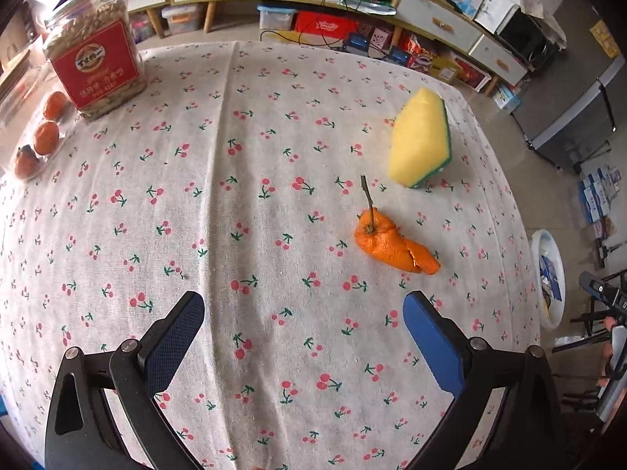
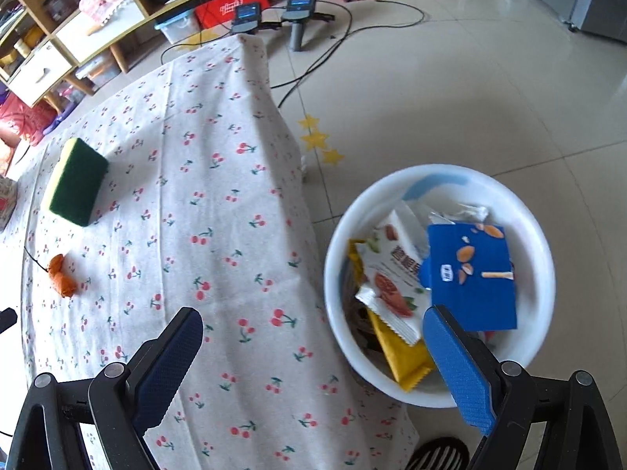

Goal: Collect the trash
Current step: 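Grasp the orange carrot-shaped toy with the left tool, then grasp the yellow-green sponge with the right tool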

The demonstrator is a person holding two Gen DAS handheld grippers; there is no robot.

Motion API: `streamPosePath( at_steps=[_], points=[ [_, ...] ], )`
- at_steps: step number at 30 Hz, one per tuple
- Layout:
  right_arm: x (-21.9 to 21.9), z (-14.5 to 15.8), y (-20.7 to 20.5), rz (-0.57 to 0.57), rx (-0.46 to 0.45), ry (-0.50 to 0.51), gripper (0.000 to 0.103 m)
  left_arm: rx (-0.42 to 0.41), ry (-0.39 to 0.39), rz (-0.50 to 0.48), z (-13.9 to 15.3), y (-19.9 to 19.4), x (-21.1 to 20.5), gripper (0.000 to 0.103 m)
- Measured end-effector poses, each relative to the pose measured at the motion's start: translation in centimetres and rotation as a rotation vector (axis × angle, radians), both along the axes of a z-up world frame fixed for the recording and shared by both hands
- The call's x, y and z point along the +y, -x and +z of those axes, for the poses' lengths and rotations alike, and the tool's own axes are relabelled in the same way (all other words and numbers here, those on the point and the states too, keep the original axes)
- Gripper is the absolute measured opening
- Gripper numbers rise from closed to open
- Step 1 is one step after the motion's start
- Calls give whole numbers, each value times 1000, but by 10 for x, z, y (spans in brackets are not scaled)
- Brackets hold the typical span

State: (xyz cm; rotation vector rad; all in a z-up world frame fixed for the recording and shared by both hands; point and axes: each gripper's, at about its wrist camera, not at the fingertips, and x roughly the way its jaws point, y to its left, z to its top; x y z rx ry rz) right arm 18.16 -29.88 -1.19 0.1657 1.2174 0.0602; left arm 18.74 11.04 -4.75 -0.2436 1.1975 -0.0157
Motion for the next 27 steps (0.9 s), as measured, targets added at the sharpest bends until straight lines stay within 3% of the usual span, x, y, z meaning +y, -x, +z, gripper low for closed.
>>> streamPosePath(
  at_steps=[3, 6, 13, 20, 21, 27],
  points=[
    [20, 0, -8, 19, -5, -5, 95, -2, 20, 59, 1, -7, 6, 100],
    [39, -3, -17, 37, -1, -14, 95, -1, 68, 95, -1, -15, 5, 89],
    [68, -11, -32, 30, 16, -73, 95, 11, 135, 63, -17, -34, -32, 66],
    [81, -15, -40, 33, 18, -66, 95, -1, 120, 82, -35, -43, -52, 39],
    [81, -16, -41, 33, 20, -65, 95, -9, 111, 84, -35, -43, -54, 31],
    [86, -15, -45, 36, 32, -80, 94, 2, 101, 92, -28, -41, -44, 23]
  ],
)
